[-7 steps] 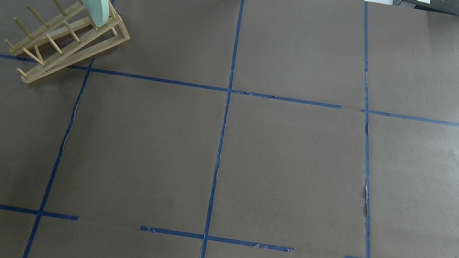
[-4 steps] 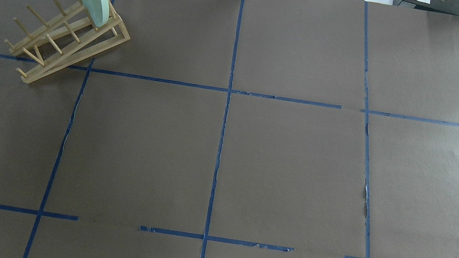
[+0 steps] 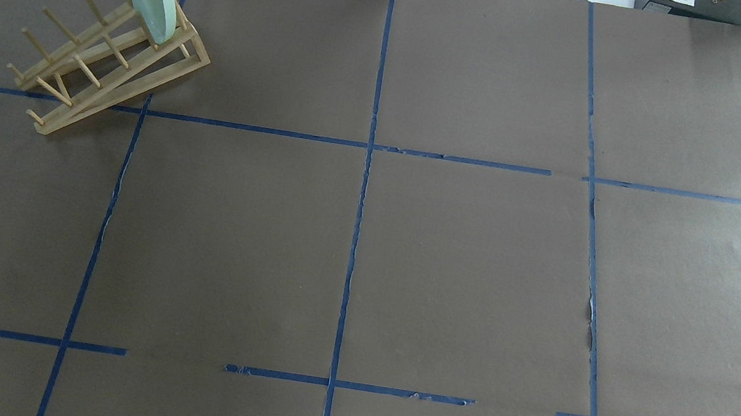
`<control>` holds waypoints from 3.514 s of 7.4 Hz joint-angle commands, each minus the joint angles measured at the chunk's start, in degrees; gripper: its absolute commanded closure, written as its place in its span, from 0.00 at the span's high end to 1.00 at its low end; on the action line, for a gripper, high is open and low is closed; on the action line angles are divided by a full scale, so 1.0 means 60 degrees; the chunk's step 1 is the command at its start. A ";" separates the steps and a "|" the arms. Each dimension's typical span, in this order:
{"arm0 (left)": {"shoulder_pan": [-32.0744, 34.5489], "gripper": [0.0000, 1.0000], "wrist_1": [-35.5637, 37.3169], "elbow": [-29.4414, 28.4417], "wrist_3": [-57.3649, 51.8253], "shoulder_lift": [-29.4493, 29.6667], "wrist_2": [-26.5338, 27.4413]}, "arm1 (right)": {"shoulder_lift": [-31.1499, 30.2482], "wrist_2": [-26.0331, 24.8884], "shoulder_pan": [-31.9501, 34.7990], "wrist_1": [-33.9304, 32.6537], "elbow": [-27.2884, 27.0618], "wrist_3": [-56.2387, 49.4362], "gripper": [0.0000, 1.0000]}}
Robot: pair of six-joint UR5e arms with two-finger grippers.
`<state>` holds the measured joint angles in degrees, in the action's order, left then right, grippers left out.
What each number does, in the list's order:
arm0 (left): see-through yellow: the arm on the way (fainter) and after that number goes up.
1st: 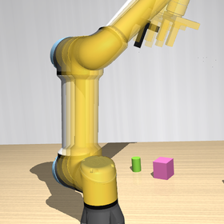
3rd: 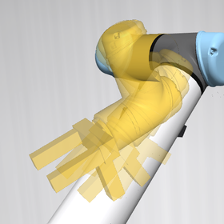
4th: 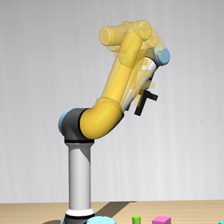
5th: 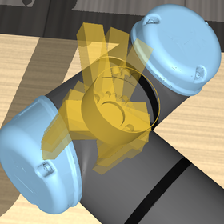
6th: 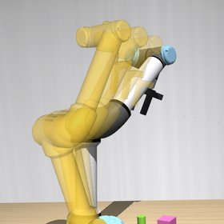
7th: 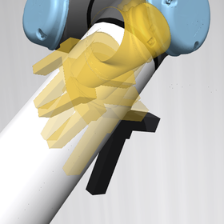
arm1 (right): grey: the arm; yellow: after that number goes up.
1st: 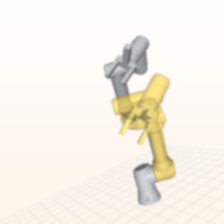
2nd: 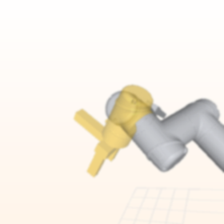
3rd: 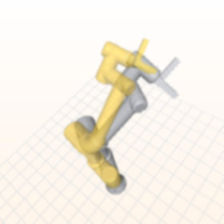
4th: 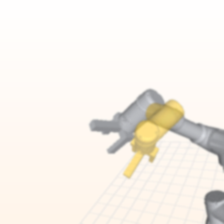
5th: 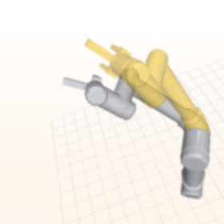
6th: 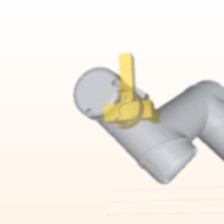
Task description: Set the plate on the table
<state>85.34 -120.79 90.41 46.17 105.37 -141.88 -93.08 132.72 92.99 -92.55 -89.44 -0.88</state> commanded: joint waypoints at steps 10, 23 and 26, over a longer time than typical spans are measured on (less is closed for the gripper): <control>-0.3529 0.71 -0.6514 -0.3335 1.1846 0.2373 0.4178 | 0.0001 0.0000 0.0000 0.0000 -0.0005 0.0000 1.00; -0.4079 0.00 -0.0177 -0.0147 1.0803 0.4480 0.3255 | 0.0001 0.0000 0.0000 0.0000 -0.0005 0.0000 1.00; -0.6359 0.00 0.4545 -0.0098 0.8541 0.5580 0.4725 | 0.0001 0.0000 0.0000 0.0000 -0.0005 0.0000 1.00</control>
<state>54.50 -105.43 89.59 102.35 136.64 -119.08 -93.08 132.72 92.99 -92.55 -89.47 -0.88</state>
